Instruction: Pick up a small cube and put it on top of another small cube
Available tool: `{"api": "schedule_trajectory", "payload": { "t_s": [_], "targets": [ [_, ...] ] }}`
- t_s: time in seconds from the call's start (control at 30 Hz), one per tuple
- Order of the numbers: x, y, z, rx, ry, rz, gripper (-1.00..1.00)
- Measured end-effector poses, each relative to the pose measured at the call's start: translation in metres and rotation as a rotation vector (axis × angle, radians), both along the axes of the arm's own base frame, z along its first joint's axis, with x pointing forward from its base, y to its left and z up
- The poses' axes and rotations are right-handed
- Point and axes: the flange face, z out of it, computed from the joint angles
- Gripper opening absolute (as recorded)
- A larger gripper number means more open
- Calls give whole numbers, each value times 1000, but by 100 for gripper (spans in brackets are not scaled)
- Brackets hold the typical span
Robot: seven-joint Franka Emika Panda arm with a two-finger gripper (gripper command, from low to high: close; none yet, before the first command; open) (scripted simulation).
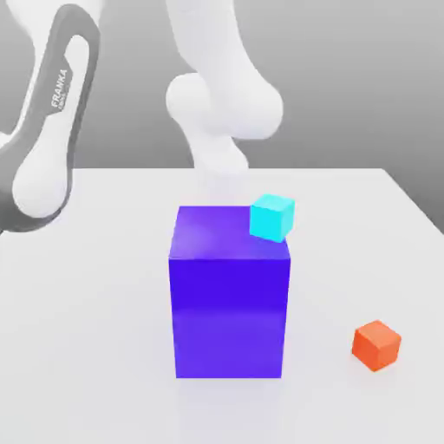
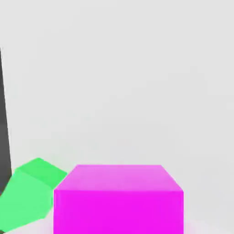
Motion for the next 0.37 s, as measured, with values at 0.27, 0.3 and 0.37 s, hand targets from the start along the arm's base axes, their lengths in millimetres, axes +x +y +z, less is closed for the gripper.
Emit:
{"api": "schedule_trajectory", "payload": {
  "t_s": [0.27,0.3,0.37],
  "targets": [
    [35,11,-53,-6,8,-3,100],
    [35,11,-53,-6,8,-3,100],
    [35,11,-53,-6,8,-3,100]
  ]
}}
